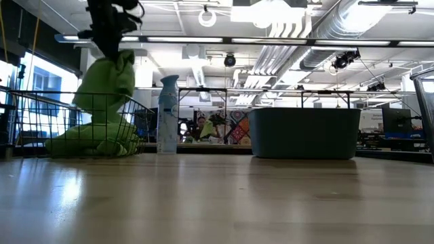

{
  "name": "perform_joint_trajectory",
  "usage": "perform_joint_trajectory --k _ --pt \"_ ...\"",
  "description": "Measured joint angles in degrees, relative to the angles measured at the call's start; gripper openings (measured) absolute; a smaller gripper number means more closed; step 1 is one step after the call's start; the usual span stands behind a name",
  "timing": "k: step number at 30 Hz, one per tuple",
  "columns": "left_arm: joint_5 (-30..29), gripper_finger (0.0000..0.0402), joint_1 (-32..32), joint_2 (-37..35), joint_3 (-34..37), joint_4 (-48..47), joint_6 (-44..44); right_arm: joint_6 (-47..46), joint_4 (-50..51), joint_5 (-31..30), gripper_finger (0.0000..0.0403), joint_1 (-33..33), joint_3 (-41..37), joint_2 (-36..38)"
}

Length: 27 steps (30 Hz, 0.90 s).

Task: Sort microfiber towel by color & place in baskets
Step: Put the green towel into the wire basket

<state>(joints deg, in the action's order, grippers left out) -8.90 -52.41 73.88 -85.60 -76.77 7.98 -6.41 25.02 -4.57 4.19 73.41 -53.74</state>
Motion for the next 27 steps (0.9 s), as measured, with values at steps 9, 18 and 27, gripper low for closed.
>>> perform_joint_trajectory --k 9,18,27 --pt "1.06 0.0 -0.83 3.37 8.37 -0.06 1.23 -1.66 1.54 -0.01 0.022 0.0 -0.02 0.0" --pt "8.34 0.0 1.13 -1.92 29.81 15.28 11.01 -2.33 1.79 0.0 0.022 0.02 -0.02 0.0" --pt "8.85 0.0 5.16 -3.59 45.32 22.96 18.6 -2.17 1.76 -0.01 0.022 0.01 -0.02 -0.39"
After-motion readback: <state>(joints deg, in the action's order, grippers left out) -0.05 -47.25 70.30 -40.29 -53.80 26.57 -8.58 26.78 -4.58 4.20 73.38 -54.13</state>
